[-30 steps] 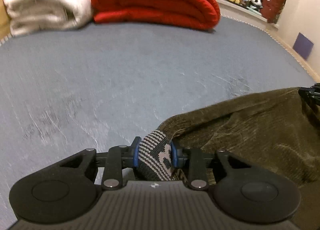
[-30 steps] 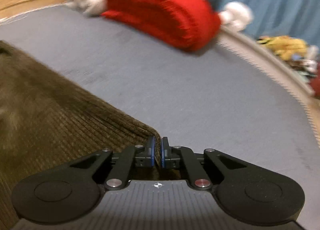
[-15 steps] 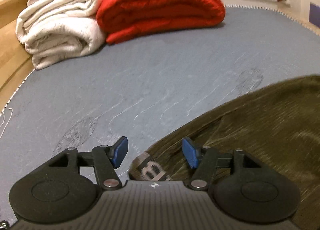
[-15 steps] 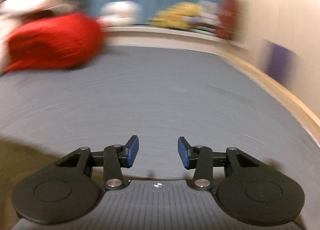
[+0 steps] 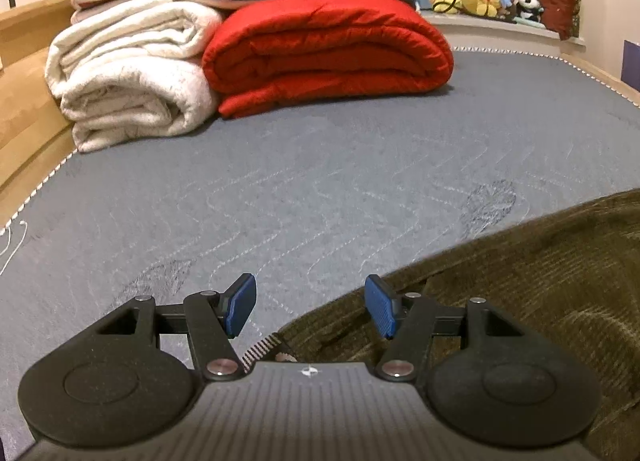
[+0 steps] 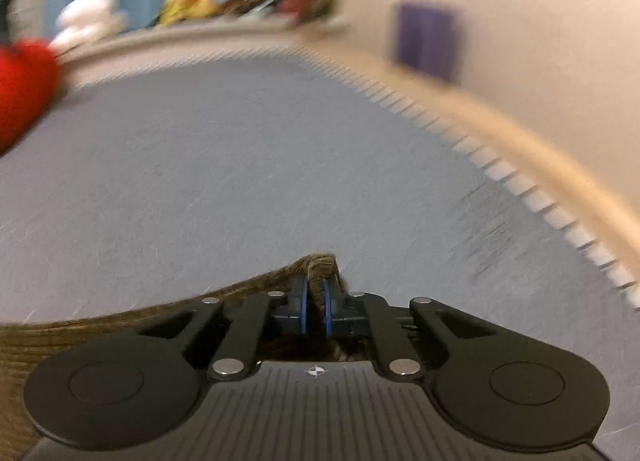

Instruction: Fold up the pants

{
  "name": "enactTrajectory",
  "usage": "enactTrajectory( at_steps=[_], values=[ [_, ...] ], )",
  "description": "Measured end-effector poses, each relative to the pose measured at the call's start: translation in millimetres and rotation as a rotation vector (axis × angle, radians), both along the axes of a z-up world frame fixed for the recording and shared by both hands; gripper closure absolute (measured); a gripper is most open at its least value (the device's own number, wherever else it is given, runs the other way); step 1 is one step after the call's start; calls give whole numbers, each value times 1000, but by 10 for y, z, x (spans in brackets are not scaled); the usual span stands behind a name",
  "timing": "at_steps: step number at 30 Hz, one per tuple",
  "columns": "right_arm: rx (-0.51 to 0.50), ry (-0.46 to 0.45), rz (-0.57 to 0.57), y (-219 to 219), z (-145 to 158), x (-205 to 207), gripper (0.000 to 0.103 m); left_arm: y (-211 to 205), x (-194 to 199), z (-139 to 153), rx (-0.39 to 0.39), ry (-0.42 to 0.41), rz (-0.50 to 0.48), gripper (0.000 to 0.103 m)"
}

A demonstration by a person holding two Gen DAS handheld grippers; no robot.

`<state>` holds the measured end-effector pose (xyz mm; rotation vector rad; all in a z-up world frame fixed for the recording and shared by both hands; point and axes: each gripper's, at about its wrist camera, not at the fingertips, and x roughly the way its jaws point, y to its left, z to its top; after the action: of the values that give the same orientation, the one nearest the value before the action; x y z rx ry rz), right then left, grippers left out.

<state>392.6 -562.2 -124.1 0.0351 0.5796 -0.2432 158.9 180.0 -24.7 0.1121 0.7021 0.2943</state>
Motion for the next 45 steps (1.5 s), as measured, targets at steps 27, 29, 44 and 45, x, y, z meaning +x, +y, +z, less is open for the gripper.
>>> enactTrajectory(
  at_steps=[27, 29, 44, 45],
  values=[
    [68, 40, -200, -287, 808, -1723, 66, -134, -506, -376, -107, 439, -387, 40],
    [39, -31, -85, 82, 1179, -1913, 64, -12, -623, -218, -139, 373, -361, 40],
    [201, -329, 474, 2293, 2695, -3797, 32, 121, -1499, 221, -307, 262, -194, 21],
    [221, -327, 486, 2374, 2703, -3890, 30, 148, -1559, 158, -308, 270, -189, 20]
  ],
)
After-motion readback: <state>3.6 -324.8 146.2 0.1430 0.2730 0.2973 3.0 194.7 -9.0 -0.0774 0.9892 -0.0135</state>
